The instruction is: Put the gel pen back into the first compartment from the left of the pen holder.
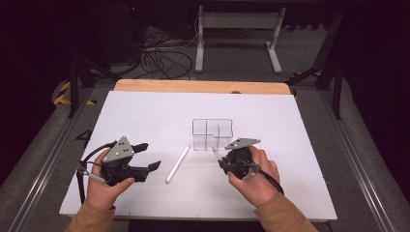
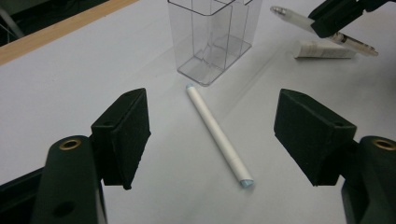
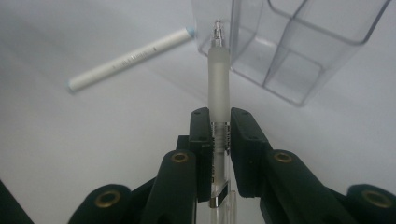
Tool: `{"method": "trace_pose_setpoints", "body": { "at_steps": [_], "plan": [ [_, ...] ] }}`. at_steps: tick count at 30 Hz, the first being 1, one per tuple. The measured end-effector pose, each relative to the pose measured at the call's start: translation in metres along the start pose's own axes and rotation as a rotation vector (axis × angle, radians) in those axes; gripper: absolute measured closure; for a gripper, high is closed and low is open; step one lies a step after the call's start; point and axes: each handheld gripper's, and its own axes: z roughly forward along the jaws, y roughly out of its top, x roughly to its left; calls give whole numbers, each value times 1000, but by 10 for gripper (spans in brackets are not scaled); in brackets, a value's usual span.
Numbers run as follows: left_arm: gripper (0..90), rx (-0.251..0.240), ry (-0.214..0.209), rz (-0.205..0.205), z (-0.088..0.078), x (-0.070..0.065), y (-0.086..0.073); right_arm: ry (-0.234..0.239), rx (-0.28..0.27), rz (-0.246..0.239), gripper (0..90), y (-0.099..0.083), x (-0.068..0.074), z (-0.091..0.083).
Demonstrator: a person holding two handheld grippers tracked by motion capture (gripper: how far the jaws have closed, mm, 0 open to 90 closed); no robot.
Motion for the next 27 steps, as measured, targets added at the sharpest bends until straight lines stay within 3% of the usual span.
{"method": "trace_pose_setpoints", "body": {
  "at_steps": [8,15,20,27],
  "plan": [
    [276,-1,3,2,0,0,0,46,-162,-4,800,8,-5,-15],
    [276,-3,3,2,0,0,0,76,-261,1,800,16,-8,-24],
    [275,-3,3,1,-1,0,0,103,-311,8,800,21,-10,-27],
    [276,-4,4,1,-1,1,-1,118,-341,12,800,24,-12,-27]
  ]
}}
